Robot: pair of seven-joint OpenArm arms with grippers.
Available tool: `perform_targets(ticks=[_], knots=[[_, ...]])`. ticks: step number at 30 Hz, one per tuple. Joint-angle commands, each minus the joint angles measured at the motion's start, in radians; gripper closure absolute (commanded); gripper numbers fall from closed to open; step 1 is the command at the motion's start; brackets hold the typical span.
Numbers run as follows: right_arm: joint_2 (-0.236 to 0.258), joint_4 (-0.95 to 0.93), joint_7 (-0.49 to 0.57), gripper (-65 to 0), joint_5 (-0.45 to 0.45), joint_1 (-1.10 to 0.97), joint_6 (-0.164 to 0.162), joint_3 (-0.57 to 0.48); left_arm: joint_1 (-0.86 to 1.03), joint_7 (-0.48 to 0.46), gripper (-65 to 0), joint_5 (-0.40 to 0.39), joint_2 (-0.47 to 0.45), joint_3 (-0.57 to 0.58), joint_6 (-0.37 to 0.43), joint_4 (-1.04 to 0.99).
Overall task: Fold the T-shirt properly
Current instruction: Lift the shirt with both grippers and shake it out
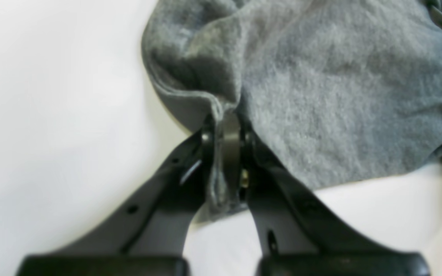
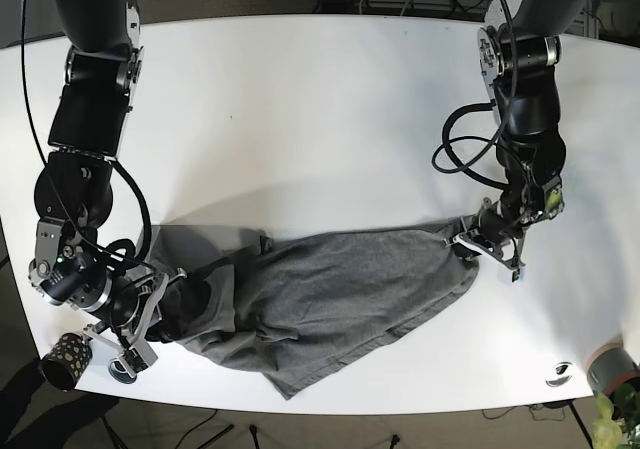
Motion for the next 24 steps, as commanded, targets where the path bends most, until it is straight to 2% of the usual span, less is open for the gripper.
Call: perform_targets(ticks=[1,5,12,17,24], knots=[[0.013,0.023,0.023,0.0,0.015,0.033,-0.002,0.007,-0.01,0.032,0.0,0.014,-0.005,-0.001,0.006,0.074],[0.017,0.053,0.017,0.0,0.02,0.032,-0.002,0.007,0.017,0.049,0.0,0.014,-0.011,-0.001,0.006,0.2],[0.016,0.152,-0.037,0.0,0.014,0.041,-0.002,0.037,0.024,0.078,0.0,0.014,-0.091,-0.003,0.006,0.357],[0.017,0.091,-0.037,0.0,0.01,0.092,-0.002,0.035,0.026,0.082,0.0,0.014,-0.142,-0.058,0.006,0.447],[0.02,-0.038,-0.035,0.0,0.01,0.208,-0.002,0.033,-0.019,0.082,0.0,0.016,-0.221,-0.063,0.006,0.528]])
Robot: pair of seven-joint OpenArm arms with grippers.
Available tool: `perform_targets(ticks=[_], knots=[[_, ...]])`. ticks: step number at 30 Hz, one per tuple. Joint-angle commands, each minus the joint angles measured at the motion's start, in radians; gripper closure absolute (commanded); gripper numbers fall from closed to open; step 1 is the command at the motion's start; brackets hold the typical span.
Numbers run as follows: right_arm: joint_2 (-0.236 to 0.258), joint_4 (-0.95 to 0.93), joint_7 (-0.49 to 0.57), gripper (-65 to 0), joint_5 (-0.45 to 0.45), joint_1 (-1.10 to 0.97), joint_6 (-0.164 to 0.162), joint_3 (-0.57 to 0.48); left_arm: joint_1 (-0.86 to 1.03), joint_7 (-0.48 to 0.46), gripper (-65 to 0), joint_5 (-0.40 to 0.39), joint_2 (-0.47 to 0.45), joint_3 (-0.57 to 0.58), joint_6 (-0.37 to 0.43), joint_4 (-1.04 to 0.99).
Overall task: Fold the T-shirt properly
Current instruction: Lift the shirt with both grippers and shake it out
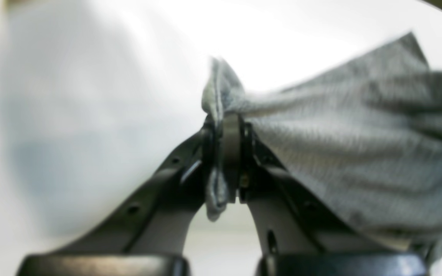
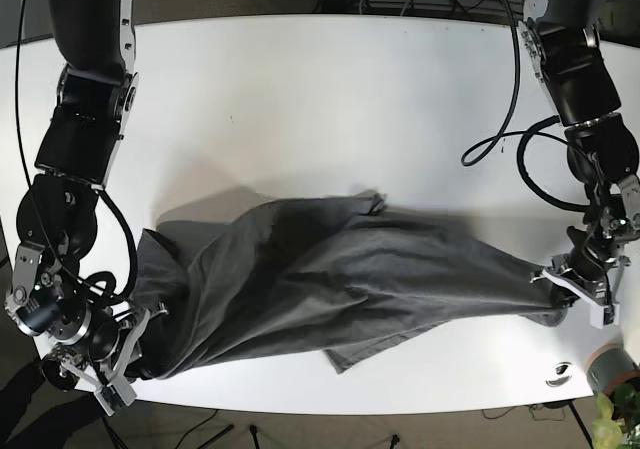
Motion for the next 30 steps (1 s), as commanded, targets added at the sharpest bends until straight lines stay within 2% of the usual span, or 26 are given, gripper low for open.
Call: perform_targets(ticks=[1,10,17,21,26,30], knots=[[0.011,-0.04,0.032,0.0,0.01,0.083,-0.002,0.001,-0.066,-0.027,0.0,-0.011,-0.029,-0.003,0.001,0.032],[0.011,-0.218,0.032,0.0,0.01,0.289,-0.002,0.001,-0.245,-0.027,0.0,-0.006,-0.08,-0.003,0.001,0.028],[0.014,-0.233,0.028,0.0,0.01,0.438,-0.002,0.001,-0.419,0.011,0.0,-0.005,-0.117,-0.001,0.001,0.024],[0.015,-0.233,0.005,0.0,0.01,0.496,-0.002,0.001,-0.521,0.011,0.0,-0.005,-0.143,-0.004,0.001,-0.048],[0.032,-0.232,-0.023,0.0,0.012,0.502,-0.002,0.002,-0.535,0.011,0.0,-0.011,-0.175,-0.004,0.001,-0.086],[0.046,-0.212,-0.023,0.0,0.021,0.424,-0.002,0.008,-0.488,0.011,0.0,-0.012,-0.18,-0.009,0.001,-0.084]])
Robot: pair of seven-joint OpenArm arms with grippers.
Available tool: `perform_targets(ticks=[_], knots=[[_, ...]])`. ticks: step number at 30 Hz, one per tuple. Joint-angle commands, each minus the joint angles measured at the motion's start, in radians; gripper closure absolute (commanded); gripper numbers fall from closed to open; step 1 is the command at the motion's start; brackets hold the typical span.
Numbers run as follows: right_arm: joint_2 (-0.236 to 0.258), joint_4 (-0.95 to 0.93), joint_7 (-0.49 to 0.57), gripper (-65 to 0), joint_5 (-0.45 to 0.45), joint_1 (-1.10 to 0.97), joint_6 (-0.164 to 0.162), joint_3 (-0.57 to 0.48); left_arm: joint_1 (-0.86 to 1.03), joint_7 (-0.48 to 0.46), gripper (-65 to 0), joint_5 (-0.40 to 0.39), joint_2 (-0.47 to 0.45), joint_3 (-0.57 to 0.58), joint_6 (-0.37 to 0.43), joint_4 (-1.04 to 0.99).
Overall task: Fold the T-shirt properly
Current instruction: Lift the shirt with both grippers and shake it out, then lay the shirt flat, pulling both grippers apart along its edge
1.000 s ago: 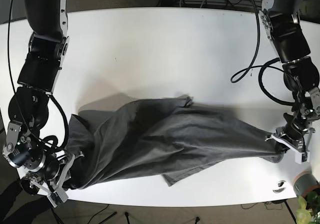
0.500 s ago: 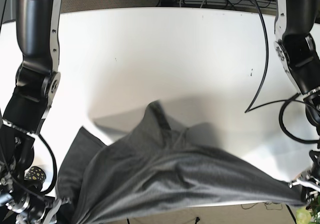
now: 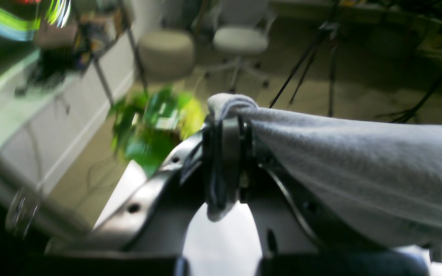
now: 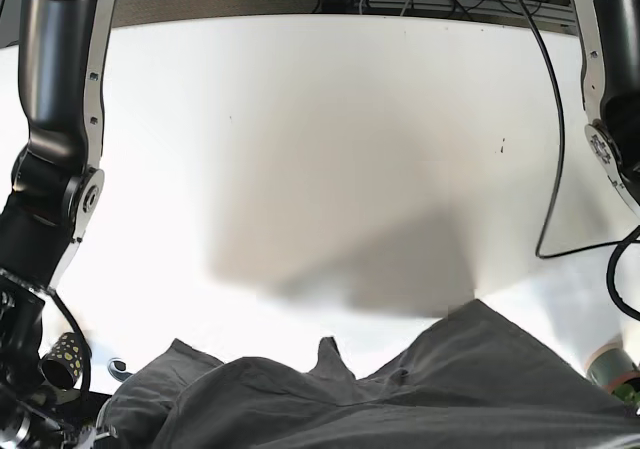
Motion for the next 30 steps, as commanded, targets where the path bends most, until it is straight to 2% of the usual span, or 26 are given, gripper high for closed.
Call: perform_targets(ticks=[1,5,11,19,22,30], knots=[[0.016,0.052,0.014,0.0,0.01,-0.011,-0.001,0.007,0.009,-0.03,0.0,-0.022,-0.01,-0.009,-0.006,0.02],[0.011,0.124,0.014,0.0,0.01,-0.136,-0.001,0.049,0.093,-0.03,0.0,-0.022,-0.005,-0.073,-0.006,0.043],[0.008,0.225,0.012,0.0,0.01,-0.35,-0.001,0.115,0.242,-0.03,0.0,-0.022,-0.001,-0.084,-0.006,0.093],[-0.064,0.336,0.012,0.0,0.01,-0.617,-0.001,0.228,0.441,-0.032,0.0,-0.022,0.039,-0.175,-0.029,0.15],[-0.104,0.391,0.012,0.0,0.01,-0.714,-0.001,0.263,0.514,-0.032,0.0,-0.022,0.041,-0.195,-0.066,0.17],[-0.197,0.5,0.012,0.0,0.01,-0.947,-0.001,0.337,0.69,-0.032,0.0,-0.021,0.058,-0.256,-0.089,0.234]])
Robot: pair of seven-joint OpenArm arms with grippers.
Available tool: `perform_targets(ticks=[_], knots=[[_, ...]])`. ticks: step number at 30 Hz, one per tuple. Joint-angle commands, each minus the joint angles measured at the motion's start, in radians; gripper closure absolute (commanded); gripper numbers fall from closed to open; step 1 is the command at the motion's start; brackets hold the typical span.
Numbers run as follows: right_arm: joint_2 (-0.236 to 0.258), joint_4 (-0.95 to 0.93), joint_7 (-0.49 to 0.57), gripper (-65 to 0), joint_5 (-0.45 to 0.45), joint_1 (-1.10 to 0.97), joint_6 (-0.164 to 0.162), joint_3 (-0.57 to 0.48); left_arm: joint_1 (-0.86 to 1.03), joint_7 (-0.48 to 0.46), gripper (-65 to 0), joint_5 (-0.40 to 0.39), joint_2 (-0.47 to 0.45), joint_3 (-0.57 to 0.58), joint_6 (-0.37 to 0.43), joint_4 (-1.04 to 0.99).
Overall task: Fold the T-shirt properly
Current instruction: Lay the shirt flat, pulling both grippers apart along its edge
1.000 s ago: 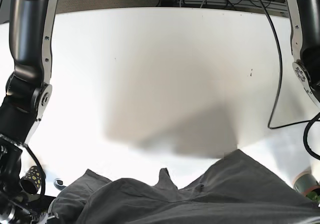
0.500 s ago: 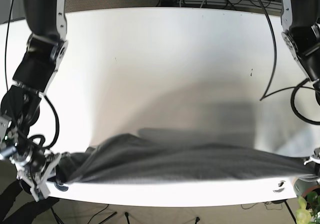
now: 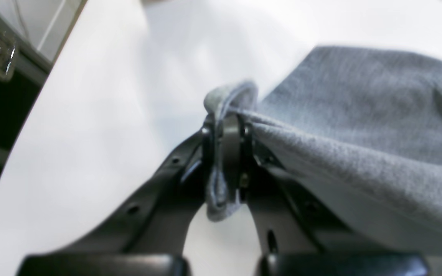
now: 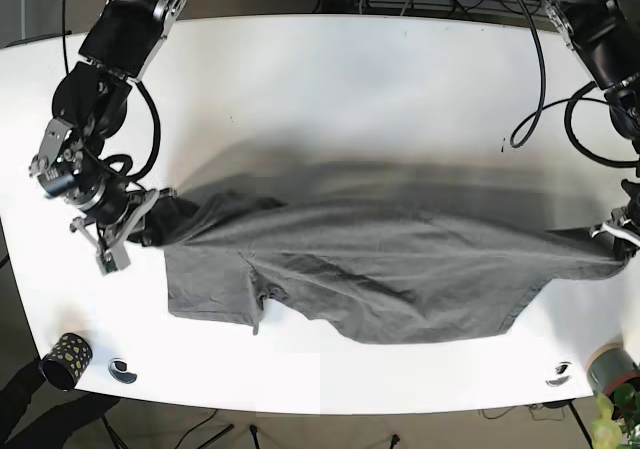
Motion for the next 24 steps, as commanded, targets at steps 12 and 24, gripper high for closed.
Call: perform_targets(ticks=[12,24], knots=[[-0.089,0.143,0.023,0.0,0.019,-0.232,-0.001,0.053,0.243,-0.025,0.0,-0.006,-0.017,-0.138,-0.116,0.051],[-0.094,0.145,0.023,0.0,0.151,-0.402,-0.001,0.088,0.402,-0.024,0.0,-0.002,-0.02,-0.261,-0.216,0.065]])
